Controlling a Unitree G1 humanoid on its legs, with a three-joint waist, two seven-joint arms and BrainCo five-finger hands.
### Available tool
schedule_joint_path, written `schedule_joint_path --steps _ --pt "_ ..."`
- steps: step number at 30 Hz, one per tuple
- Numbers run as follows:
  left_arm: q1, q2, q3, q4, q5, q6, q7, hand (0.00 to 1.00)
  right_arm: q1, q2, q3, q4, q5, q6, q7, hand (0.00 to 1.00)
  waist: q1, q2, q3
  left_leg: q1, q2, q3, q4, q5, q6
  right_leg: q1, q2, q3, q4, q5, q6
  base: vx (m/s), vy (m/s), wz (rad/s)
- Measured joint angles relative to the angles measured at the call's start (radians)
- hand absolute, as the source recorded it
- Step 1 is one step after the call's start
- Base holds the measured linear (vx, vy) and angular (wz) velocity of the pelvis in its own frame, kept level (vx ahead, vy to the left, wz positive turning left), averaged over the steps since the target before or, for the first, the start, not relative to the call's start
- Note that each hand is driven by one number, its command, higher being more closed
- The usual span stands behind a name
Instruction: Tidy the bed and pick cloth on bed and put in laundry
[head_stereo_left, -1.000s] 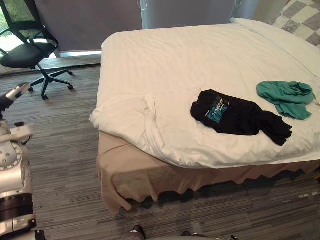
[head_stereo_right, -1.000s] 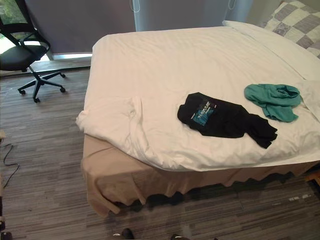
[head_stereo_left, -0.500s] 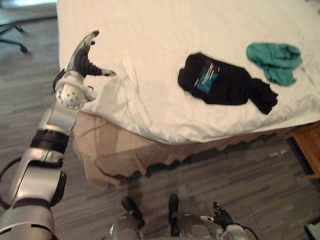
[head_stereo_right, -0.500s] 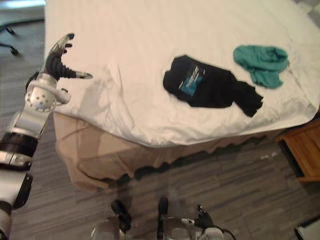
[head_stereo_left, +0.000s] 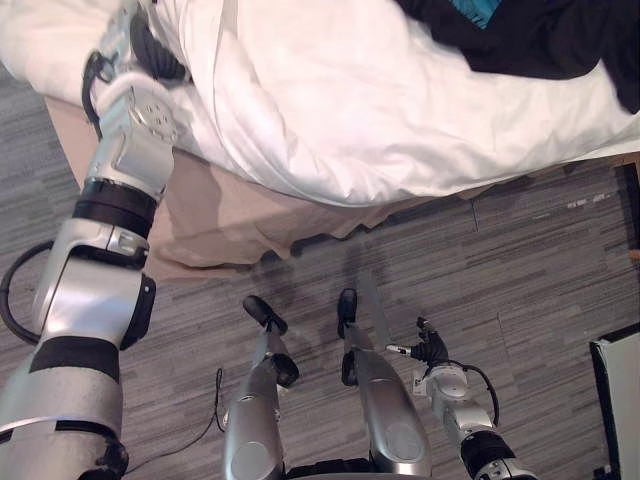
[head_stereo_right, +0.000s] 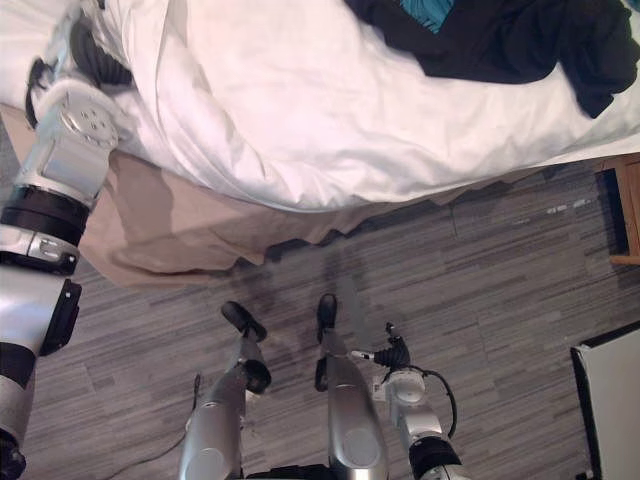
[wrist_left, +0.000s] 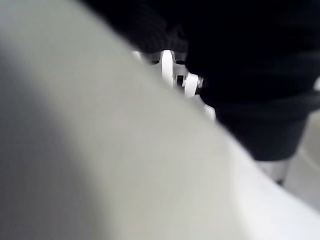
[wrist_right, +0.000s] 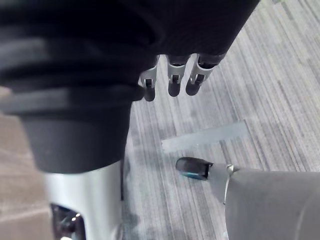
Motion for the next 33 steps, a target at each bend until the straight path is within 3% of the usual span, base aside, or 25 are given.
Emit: schedule_joint_path --steps 3,6,11,12,13,17,20,22,24,26,29,33 --pt "0.001 0.014 -0.007 -0.006 0.036 -0.004 -0.063 1.00 -0.004 0.000 -0.006 -0.022 0.009 -0.006 -0.007 0.00 0.001 0.000 0.000 0.005 -0.001 0.001 -0.002 -0.001 0.000 0.001 -0.002 0.000 0.013 -0.005 0.004 -0.01 0.010 0.00" --pt "0.026 0.037 -0.022 -0.005 0.032 -0.040 -0.074 1.00 -0.009 -0.003 -0.010 -0.034 0.018 -0.015 -0.003 0.00 0.001 0.001 0.000 0.024 -0.001 0.003 -0.002 0.000 0.001 0.018 -0.003 -0.001 0.015 -0.009 0.005 0.00 0.000 0.00" --pt "0.191 0.090 -0.081 -0.076 -0.014 -0.239 -0.099 1.00 0.025 -0.009 -0.062 -0.037 0.017 -0.037 0.006 0.00 0.006 0.019 0.003 0.132 -0.012 -0.019 -0.003 -0.028 -0.023 0.145 -0.019 -0.042 0.017 -0.050 0.011 0.04 0.016 0.14" --pt "0.228 0.100 -0.080 -0.111 -0.029 -0.256 -0.110 1.00 0.035 -0.011 -0.073 -0.038 0.017 -0.035 0.008 0.00 0.013 0.024 0.003 0.144 -0.014 -0.024 -0.002 -0.031 -0.025 0.158 -0.022 -0.048 0.020 -0.057 0.013 0.10 0.019 0.33" --pt "0.304 0.113 -0.076 -0.183 -0.060 -0.280 -0.124 0.00 0.063 -0.019 -0.088 -0.042 0.017 -0.033 0.011 0.00 0.022 0.041 0.002 0.166 -0.020 -0.041 0.003 -0.031 -0.024 0.187 -0.030 -0.063 0.029 -0.070 0.016 0.12 0.020 0.34" --pt "0.640 0.127 0.054 -0.404 -0.181 -0.301 -0.179 0.00 0.168 -0.022 -0.110 -0.025 0.014 -0.011 0.024 0.00 0.065 0.086 -0.014 0.263 -0.030 -0.083 0.005 -0.036 -0.030 0.316 -0.043 -0.142 0.039 -0.120 0.020 0.16 -0.010 0.47" --pt "0.922 0.121 0.234 -0.496 -0.256 -0.299 -0.193 0.00 0.190 -0.020 -0.150 0.045 0.011 -0.013 0.023 0.00 0.095 0.105 -0.072 0.300 -0.032 -0.113 0.005 -0.049 -0.047 0.364 -0.044 -0.169 0.053 -0.159 0.020 0.13 -0.046 0.28" --pt "1.137 0.057 0.375 -0.534 -0.301 -0.307 -0.187 0.00 0.213 -0.016 -0.193 0.083 -0.007 -0.014 0.033 0.00 0.107 0.110 -0.121 0.349 -0.032 -0.134 0.005 -0.051 -0.050 0.426 -0.042 -0.192 0.051 -0.179 0.022 0.13 -0.059 0.21" --pt "1.317 -0.024 0.493 -0.502 -0.302 -0.307 -0.157 0.00 0.263 -0.020 -0.234 0.110 -0.038 -0.012 0.043 0.00 0.121 0.118 -0.209 0.393 -0.022 -0.155 0.005 -0.071 -0.078 0.485 -0.026 -0.203 0.030 -0.186 0.023 0.15 -0.072 0.13" --pt "1.393 -0.074 0.549 -0.444 -0.310 -0.302 -0.119 0.00 0.293 -0.025 -0.248 0.139 -0.045 0.000 0.050 0.00 0.141 0.118 -0.257 0.421 -0.019 -0.157 0.004 -0.079 -0.089 0.514 -0.022 -0.207 0.025 -0.199 0.023 0.10 -0.054 0.02" --pt "1.478 -0.146 0.573 -0.343 -0.319 -0.295 -0.068 0.00 0.321 -0.026 -0.254 0.199 -0.075 0.009 0.069 0.00 0.161 0.114 -0.302 0.449 -0.020 -0.183 0.003 -0.080 -0.091 0.555 -0.020 -0.223 0.026 -0.218 0.028 0.05 -0.048 0.19" --pt "1.544 -0.261 0.576 -0.181 -0.317 -0.294 -0.062 0.00 0.311 -0.022 -0.249 0.236 -0.079 0.007 0.080 0.00 0.166 0.095 -0.333 0.462 -0.030 -0.207 -0.004 -0.080 -0.091 0.574 -0.030 -0.242 0.028 -0.246 0.030 -0.06 -0.022 0.16"
